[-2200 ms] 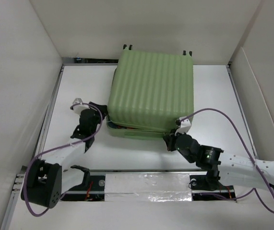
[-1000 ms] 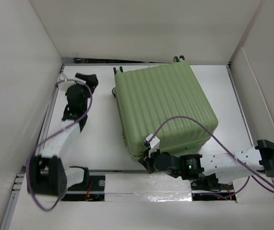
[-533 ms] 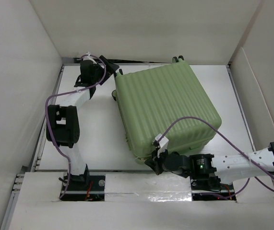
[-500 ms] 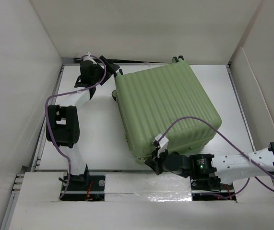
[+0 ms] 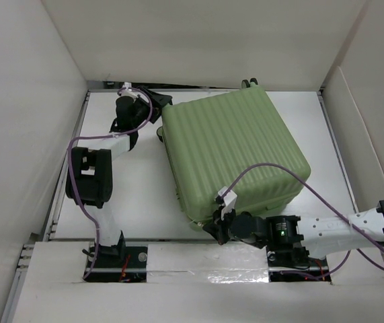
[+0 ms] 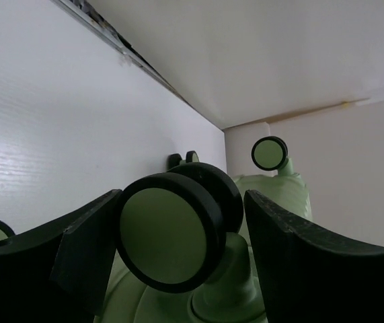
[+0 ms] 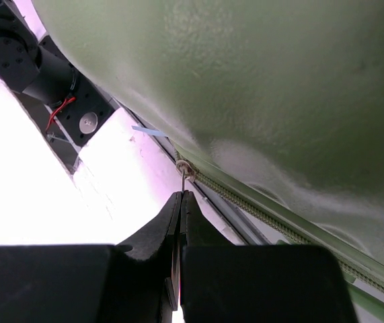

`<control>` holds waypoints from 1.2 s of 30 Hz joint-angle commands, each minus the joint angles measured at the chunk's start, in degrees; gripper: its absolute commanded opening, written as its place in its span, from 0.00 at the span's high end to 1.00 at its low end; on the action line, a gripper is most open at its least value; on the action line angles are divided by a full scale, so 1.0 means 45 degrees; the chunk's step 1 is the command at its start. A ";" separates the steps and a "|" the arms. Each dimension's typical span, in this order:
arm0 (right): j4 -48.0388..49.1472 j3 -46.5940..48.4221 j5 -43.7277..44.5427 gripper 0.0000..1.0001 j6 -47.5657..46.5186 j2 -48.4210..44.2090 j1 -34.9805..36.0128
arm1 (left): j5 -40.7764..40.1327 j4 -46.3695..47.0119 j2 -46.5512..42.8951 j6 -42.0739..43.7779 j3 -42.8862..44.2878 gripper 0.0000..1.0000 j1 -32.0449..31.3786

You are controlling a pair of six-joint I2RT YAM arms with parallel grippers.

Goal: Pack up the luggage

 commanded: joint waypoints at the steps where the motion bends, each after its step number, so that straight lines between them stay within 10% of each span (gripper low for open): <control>1: 0.1095 0.0193 0.0180 1.00 0.0166 -0.0659 -0.0080 | -0.0236 0.1361 -0.0382 -0.0571 0.0050 0.32 -0.0173; 9: 0.0646 -0.0022 0.0180 1.00 0.0245 -0.1206 -0.0605 | -0.1097 0.2588 -0.1004 -0.0649 -0.0358 1.00 -0.0173; 23: 0.0394 0.1929 -0.4718 1.00 -0.4364 -0.1187 -0.9372 | -0.3869 0.4176 -0.9867 0.0404 -1.0317 1.00 0.0706; 36: -0.3221 -0.0764 -0.2418 1.00 -0.2392 -0.6535 -0.8886 | -0.4868 -0.2095 -1.5460 0.3312 -1.1608 1.00 -0.0720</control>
